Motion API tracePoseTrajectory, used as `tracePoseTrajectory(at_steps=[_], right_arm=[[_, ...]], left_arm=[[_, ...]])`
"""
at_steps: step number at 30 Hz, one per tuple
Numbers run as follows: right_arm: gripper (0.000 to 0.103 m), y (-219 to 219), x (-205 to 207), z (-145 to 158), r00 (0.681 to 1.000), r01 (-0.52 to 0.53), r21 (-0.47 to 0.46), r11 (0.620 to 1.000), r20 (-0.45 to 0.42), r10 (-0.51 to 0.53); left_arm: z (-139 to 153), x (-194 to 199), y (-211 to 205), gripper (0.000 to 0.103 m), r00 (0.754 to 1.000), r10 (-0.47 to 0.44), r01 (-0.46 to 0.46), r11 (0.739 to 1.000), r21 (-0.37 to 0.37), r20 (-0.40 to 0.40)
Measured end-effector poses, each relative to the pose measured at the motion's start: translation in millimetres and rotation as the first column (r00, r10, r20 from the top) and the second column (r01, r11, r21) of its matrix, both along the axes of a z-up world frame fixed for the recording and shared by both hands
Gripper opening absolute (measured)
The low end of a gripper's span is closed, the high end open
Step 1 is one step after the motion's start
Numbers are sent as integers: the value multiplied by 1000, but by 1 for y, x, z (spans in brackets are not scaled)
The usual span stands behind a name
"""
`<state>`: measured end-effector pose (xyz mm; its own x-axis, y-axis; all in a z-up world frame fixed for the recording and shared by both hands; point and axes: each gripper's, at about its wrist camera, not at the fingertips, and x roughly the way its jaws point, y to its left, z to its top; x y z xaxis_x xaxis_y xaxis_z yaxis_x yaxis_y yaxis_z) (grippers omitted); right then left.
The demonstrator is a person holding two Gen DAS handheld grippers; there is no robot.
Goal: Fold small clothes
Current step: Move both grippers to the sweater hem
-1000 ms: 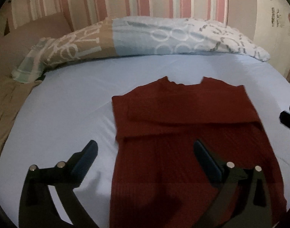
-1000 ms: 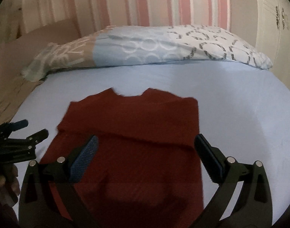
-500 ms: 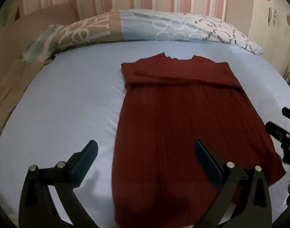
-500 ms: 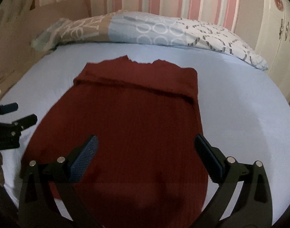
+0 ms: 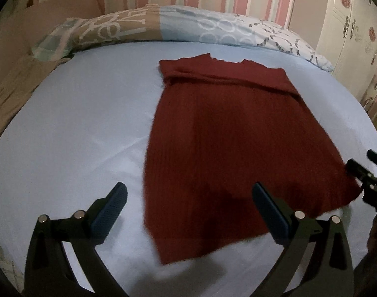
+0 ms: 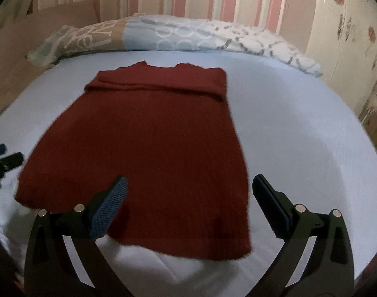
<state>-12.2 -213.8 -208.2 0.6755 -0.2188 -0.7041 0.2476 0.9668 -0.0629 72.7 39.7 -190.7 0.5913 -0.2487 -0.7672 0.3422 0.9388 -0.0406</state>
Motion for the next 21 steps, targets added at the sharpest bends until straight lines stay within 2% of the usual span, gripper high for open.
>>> tracePoseTrajectory(at_steps=[3,7,12,16,18,19,21], right_arm=[[100,0,-9,-11,1000,5,-16,1000,-31,-6],[100,1,-17,-14,1000,7,-5,1000,-28,-7],[100,2,-17,-11,1000,-4,-16,1000,-18,3],[100,4,-15,-8,1000,-2,-22,1000,-22,2],[100,5,-13,-7,1000,-3,-31,1000,-23,2],[100,4,-13,-7,1000,-3,-35,999,-26,3],[100,1,-12,-7,999,0,-31,1000,-35,-1]], left_arm=[[-11,-10,11,101,1000,-15,15,1000,12,-6],[-26,-12,19,101,1000,-28,28,998,55,-15],[-56,-2,17,101,990,-76,79,997,20,-117],[-68,6,16,101,982,-75,71,997,-30,-172],[-69,7,12,100,981,-77,78,997,1,-178],[-67,5,10,97,982,-83,85,996,6,-172],[-59,4,8,79,982,-99,98,995,-14,-163]])
